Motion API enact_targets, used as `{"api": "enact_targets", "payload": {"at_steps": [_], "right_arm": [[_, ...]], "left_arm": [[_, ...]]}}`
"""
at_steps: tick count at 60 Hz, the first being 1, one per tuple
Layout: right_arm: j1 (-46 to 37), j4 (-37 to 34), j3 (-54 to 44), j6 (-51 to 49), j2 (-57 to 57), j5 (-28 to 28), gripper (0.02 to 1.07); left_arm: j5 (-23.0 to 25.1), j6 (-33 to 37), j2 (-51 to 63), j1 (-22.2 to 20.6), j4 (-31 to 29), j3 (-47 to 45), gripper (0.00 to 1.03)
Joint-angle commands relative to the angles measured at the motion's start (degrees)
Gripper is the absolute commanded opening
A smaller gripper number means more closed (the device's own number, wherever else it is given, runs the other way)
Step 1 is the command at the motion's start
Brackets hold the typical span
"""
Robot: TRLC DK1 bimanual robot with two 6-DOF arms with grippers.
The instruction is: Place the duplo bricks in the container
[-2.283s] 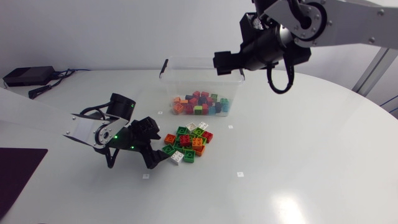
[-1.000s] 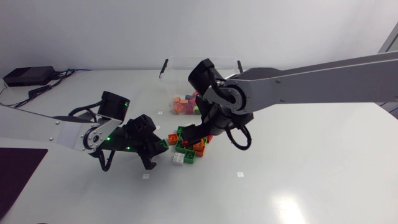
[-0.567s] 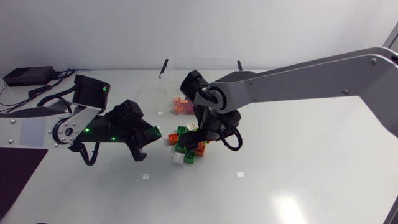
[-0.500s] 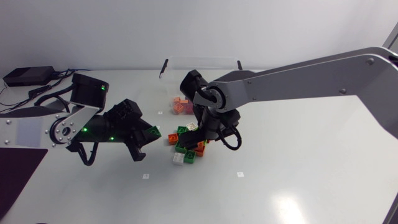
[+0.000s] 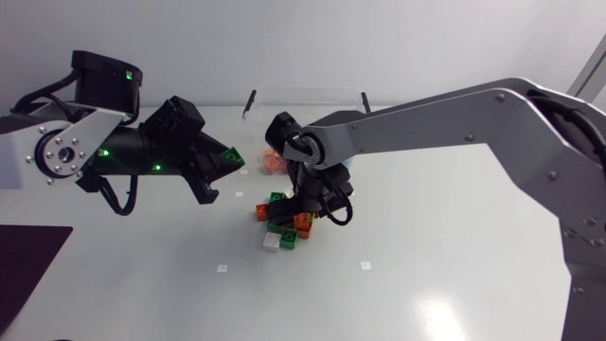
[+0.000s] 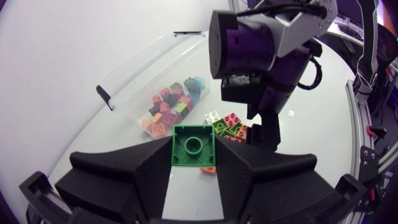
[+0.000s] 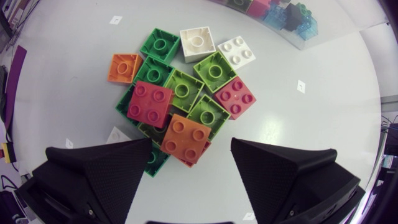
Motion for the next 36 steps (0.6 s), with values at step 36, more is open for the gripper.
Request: {"api": "enact_targets", "payload": {"at_steps": [36], "right_arm": [[-2.1, 1.29, 1.19, 1.64, 2.53, 0.21, 0.61]], "left_arm": [[-0.2, -2.44, 3.23, -1.48, -2.26, 11.91, 0.35]]}}
